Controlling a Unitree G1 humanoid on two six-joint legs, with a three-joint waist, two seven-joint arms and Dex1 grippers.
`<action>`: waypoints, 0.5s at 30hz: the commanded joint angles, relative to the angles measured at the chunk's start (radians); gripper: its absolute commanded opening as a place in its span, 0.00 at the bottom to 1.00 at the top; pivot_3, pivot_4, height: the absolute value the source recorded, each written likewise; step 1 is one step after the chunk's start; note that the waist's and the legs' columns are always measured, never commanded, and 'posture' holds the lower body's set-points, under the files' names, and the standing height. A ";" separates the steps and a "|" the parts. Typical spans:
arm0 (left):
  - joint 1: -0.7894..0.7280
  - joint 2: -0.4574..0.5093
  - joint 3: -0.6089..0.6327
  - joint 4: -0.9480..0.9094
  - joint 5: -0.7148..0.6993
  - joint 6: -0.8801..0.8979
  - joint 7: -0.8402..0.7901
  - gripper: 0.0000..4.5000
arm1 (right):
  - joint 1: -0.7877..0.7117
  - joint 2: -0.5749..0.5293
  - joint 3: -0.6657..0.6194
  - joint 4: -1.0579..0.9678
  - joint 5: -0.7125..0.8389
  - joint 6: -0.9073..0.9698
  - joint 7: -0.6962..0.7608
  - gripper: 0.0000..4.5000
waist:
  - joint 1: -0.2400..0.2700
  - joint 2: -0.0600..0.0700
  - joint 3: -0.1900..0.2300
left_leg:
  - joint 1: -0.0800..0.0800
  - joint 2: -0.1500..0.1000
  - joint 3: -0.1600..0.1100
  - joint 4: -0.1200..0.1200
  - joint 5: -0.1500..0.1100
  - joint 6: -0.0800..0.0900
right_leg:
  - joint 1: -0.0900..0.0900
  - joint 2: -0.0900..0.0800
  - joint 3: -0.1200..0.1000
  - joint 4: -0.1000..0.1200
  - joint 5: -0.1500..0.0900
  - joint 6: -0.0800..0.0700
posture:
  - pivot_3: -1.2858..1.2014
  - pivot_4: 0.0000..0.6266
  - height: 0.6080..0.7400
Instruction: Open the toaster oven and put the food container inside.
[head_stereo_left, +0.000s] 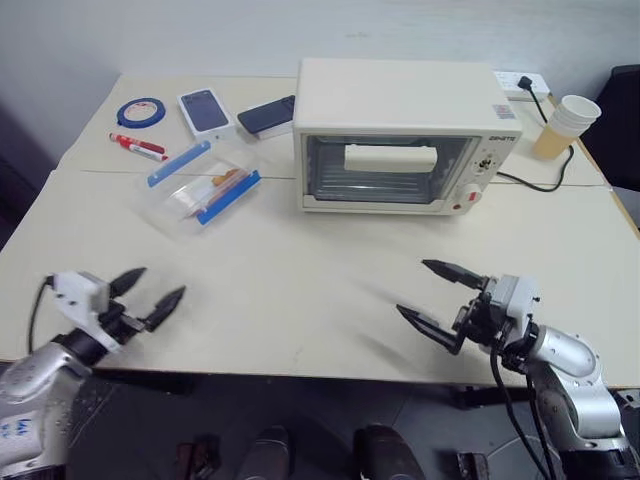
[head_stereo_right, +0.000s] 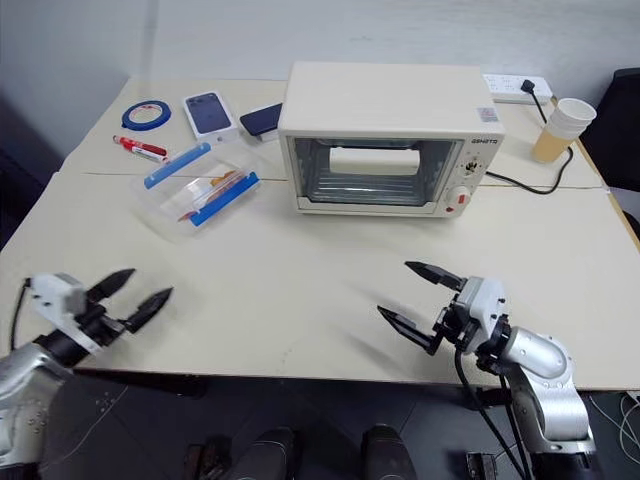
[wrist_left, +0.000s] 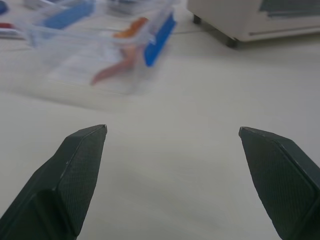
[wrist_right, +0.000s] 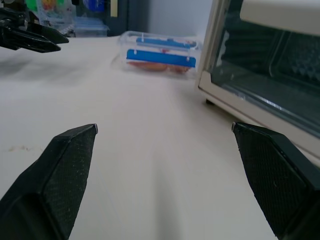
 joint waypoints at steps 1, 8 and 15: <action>0.045 0.050 0.131 0.068 -0.059 0.045 -0.033 1.00 | -0.047 0.005 -0.003 -0.080 0.029 0.009 -0.024 1.00 | -0.002 0.000 0.000 | 0.000 0.000 0.000 0.000 0.000 0.000 | 0.000 0.000 0.000 0.000 0.000 0.000 | 0.52 0.24 1.00; 0.117 0.100 0.251 0.170 -0.120 0.170 -0.068 1.00 | -0.070 -0.007 0.008 -0.114 0.009 -0.012 -0.015 1.00 | 0.003 0.000 0.000 | 0.000 0.000 0.000 0.000 0.000 0.000 | 0.000 -0.001 0.000 0.000 0.000 0.000 | 0.52 0.24 1.00; 0.072 0.106 0.199 0.076 -0.122 0.276 0.027 1.00 | -0.048 -0.017 -0.002 -0.126 0.011 -0.003 -0.017 1.00 | 0.004 0.000 0.000 | 0.000 0.000 -0.001 0.000 0.000 0.000 | 0.000 -0.001 0.000 -0.001 0.000 0.000 | 0.52 0.24 1.00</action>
